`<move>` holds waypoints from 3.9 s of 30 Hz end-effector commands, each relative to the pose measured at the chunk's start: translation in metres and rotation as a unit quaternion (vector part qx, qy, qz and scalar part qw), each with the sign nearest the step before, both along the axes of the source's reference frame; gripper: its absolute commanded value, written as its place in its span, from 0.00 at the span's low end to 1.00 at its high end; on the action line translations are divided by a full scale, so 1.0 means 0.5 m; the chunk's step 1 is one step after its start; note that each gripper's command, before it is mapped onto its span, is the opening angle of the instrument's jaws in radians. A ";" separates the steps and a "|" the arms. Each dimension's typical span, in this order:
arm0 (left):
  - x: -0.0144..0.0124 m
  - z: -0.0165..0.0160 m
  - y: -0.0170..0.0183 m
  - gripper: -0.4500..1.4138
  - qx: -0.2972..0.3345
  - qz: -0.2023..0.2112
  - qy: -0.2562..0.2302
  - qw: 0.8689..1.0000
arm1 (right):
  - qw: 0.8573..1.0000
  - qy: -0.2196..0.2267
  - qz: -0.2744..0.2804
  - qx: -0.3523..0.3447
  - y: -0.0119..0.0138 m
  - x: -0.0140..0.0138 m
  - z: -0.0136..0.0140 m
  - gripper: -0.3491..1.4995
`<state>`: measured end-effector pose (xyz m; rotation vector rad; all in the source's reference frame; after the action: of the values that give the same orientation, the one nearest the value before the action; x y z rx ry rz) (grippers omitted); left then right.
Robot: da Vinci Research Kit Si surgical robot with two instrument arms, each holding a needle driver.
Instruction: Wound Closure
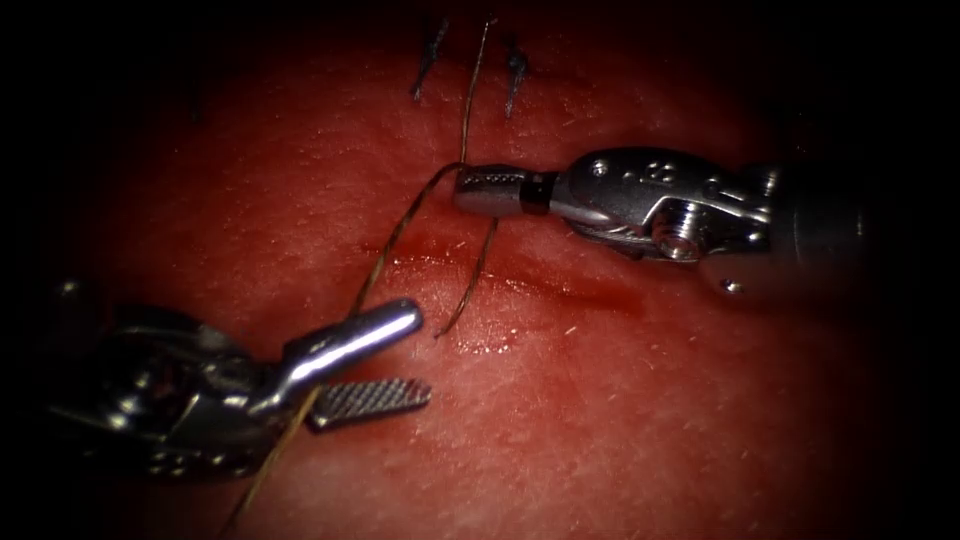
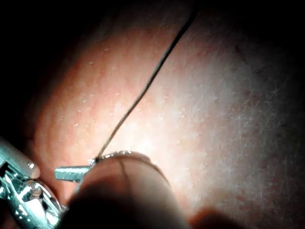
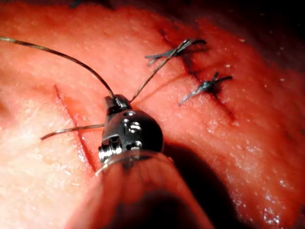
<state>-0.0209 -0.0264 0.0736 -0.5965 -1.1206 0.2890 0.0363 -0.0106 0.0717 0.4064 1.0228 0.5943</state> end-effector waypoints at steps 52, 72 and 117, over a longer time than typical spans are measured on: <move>0.0122 -0.0078 0.0222 0.78 0.358 -0.167 -0.359 0.846 | 1.000 0.017 -0.008 -0.004 -0.0055 0.0024 0.0022 0.00; 0.0202 -0.0052 0.0150 0.00 0.286 -0.156 -0.280 0.903 | 0.997 0.069 -0.020 -0.023 -0.0148 -0.0003 -0.0077 0.00; 0.0186 0.0022 0.0050 0.00 0.265 -0.099 -0.246 0.927 | 0.964 0.174 -0.008 -0.202 -0.0040 0.0028 -0.0025 0.00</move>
<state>-0.0111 -0.0234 0.0742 -0.2932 -1.5334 -0.3579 0.0370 -0.0123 0.0701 0.1559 1.4411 0.2889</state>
